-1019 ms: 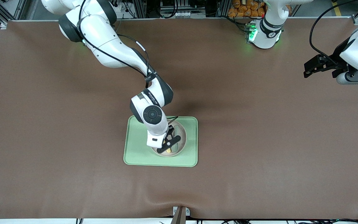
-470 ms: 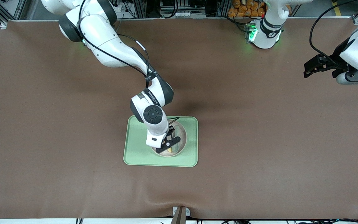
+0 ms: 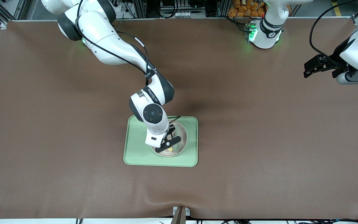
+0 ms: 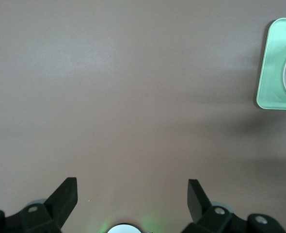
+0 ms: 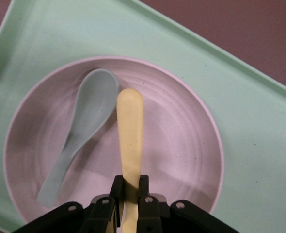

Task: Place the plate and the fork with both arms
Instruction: 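Lift the fork with the right gripper and set it beside the plate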

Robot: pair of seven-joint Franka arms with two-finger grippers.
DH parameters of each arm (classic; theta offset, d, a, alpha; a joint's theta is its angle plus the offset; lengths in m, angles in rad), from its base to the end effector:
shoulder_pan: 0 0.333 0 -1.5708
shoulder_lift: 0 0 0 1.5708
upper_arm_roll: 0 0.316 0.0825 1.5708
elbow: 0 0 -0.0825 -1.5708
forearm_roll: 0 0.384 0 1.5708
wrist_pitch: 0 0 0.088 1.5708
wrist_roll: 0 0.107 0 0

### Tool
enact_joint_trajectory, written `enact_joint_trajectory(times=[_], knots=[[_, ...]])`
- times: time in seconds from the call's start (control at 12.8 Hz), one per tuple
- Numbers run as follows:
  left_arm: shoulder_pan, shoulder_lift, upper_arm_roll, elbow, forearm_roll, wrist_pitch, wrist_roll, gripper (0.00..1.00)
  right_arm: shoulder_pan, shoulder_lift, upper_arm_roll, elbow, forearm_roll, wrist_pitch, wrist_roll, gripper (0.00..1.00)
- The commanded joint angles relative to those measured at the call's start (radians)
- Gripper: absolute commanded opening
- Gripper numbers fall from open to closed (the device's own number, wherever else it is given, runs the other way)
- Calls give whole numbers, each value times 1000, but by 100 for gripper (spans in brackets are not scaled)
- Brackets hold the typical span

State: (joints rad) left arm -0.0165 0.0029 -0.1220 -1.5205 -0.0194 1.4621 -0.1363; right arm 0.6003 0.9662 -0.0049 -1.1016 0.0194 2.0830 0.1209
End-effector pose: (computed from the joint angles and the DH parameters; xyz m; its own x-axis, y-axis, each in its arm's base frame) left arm 0.5388 -0.0773 0.6372 0.9980 -0.0041 -0.0633 -0.0034 -0.9999 0.0112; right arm 0.6391 0.4355 0.2285 0.8928 0.4503 0.0135 0.4505 -0.8927 -0.0148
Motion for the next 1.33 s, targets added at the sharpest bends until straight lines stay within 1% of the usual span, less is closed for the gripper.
enact_joint_trajectory(times=[0.0,0.16,0.55,0.78,0.86,0.94,1.1,1.18,1.25], knots=[[7,-3,-4,6,-1,1,23,100,-57,-49,2,-6,39,-64,11,0],[7,-3,-4,6,-1,1,23,100,-103,-49,-3,-18,76,-66,17,0],[7,-3,-4,6,-1,1,23,100,-195,-53,-4,-96,80,-55,17,0],[9,-3,-4,6,-1,1,23,100,-212,-58,-1,-150,83,-35,69,0],[9,-3,-4,6,-1,3,23,100,-212,-58,-1,-167,103,-14,98,0],[9,-3,-4,6,-1,1,23,100,-211,-58,-1,-170,128,-12,102,0],[9,-3,-4,6,-1,3,23,100,-203,-63,-1,-172,136,-17,103,0],[9,-3,-4,6,-1,1,23,100,-205,-63,0,-170,137,-15,105,23],[9,-3,-2,6,-1,1,23,100,-209,-61,0,-169,139,-17,105,75]])
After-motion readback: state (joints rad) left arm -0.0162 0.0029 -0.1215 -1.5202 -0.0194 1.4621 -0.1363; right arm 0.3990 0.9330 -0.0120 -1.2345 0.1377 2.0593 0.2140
